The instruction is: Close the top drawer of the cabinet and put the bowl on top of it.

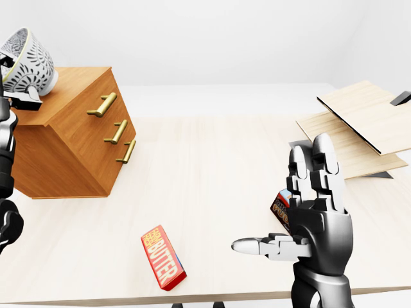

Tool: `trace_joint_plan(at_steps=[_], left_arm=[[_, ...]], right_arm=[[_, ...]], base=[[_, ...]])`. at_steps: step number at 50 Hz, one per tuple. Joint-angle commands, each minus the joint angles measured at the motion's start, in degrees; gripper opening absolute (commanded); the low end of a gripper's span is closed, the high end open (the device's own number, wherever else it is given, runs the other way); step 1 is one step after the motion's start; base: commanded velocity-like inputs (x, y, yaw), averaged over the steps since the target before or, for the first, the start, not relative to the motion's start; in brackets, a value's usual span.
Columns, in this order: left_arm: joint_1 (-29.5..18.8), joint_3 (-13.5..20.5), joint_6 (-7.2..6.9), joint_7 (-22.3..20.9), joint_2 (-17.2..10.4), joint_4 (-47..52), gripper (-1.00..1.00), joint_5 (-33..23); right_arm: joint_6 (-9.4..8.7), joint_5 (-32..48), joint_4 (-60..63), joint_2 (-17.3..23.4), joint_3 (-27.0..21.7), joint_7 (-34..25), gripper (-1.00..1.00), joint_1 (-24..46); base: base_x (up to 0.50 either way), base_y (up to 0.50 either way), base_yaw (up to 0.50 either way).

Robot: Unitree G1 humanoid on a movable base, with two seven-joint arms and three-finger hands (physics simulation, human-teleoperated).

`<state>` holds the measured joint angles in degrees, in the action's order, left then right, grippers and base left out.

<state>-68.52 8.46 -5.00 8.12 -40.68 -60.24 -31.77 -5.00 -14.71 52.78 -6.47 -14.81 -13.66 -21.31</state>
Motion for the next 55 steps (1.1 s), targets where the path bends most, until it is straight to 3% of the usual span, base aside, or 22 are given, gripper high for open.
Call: trace_joint_plan(at_steps=[1,2,3,49,55], left_arm=[[2.0,0.0,0.0,0.4,0.0,-2.9,-0.91,-3.1],[2.0,0.0,0.0,0.3,0.0,-2.9,-0.51,-3.1],[1.9,-0.3,0.0,-0.3,0.1,-3.0,1.0,-3.2],[2.4,-0.3,0.0,-0.2,0.0,-2.2,1.0,-4.6],[2.9,1.8,0.0,-2.5,-1.6,5.9,1.0,-2.8]], right_arm=[[0.0,0.0,0.1,0.0,0.1,0.1,1.0,-0.1],[0.0,0.0,0.1,0.1,0.1,0.1,1.0,-0.1],[0.0,0.0,0.0,0.1,0.0,0.1,1.0,0.1],[0.0,0.4,-0.4,0.2,0.5,0.2,1.0,-0.1],[0.0,0.5,-0.9,0.3,0.7,0.3,1.0,0.2]], base=[[0.0,0.0,0.0],[0.0,0.0,0.0],[0.0,0.0,0.0],[0.0,0.0,0.0],[0.0,0.0,0.0]])
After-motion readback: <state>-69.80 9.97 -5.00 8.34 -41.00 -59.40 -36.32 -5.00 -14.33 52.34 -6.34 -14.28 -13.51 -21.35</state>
